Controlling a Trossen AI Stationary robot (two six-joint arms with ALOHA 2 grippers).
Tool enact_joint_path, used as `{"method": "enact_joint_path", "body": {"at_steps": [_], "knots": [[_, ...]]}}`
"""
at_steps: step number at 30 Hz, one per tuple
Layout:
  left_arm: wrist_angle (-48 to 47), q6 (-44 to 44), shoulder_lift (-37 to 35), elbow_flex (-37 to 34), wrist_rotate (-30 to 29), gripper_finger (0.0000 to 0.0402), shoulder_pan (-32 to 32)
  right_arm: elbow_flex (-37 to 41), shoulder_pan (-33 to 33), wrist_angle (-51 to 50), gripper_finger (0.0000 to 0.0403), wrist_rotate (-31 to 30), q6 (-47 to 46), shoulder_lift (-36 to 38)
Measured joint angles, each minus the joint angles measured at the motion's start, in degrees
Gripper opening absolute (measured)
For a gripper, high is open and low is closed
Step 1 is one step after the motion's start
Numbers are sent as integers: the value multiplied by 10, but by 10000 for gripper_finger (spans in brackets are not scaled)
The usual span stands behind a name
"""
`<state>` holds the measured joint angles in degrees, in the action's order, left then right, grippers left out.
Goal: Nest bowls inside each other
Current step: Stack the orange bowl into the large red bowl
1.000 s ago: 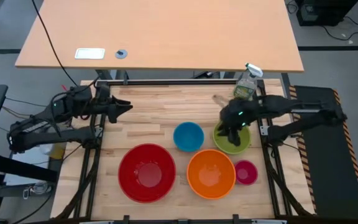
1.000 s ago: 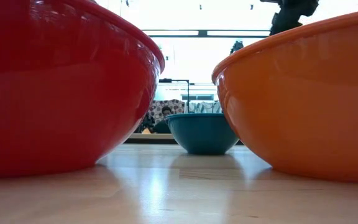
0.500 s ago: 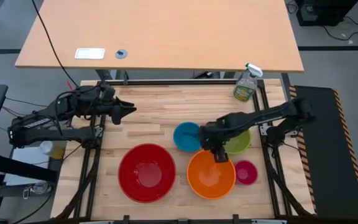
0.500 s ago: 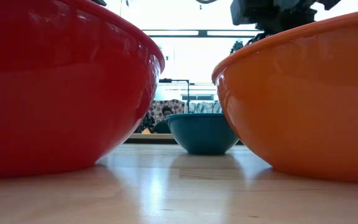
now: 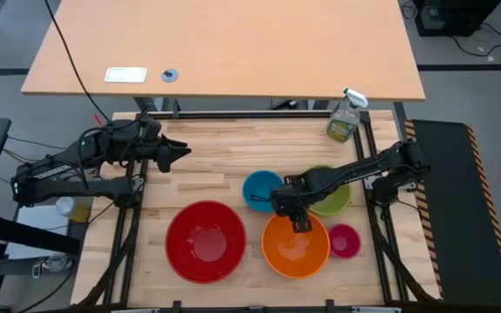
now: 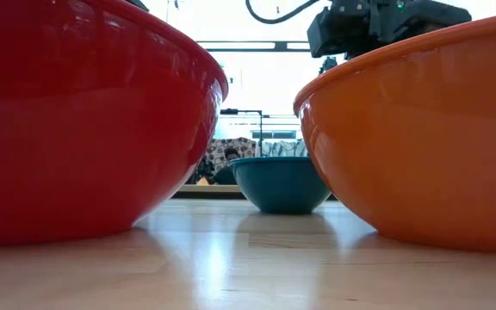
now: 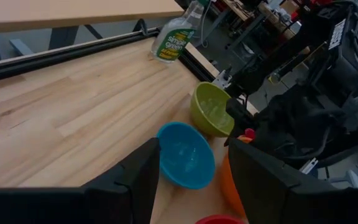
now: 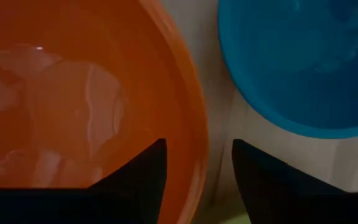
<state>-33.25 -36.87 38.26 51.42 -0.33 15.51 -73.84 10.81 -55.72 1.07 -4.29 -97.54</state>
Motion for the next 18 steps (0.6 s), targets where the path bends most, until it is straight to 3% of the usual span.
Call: {"method": "enact_joint_path", "body": {"at_steps": [7, 18], "knots": [[-5, 0, 0, 0, 1, 194, 0, 18, 2, 17, 162, 0, -6, -13], [-23, 0, 0, 0, 2, 194, 0, 29, 2, 34, 63, -1, -14, -19]]}}
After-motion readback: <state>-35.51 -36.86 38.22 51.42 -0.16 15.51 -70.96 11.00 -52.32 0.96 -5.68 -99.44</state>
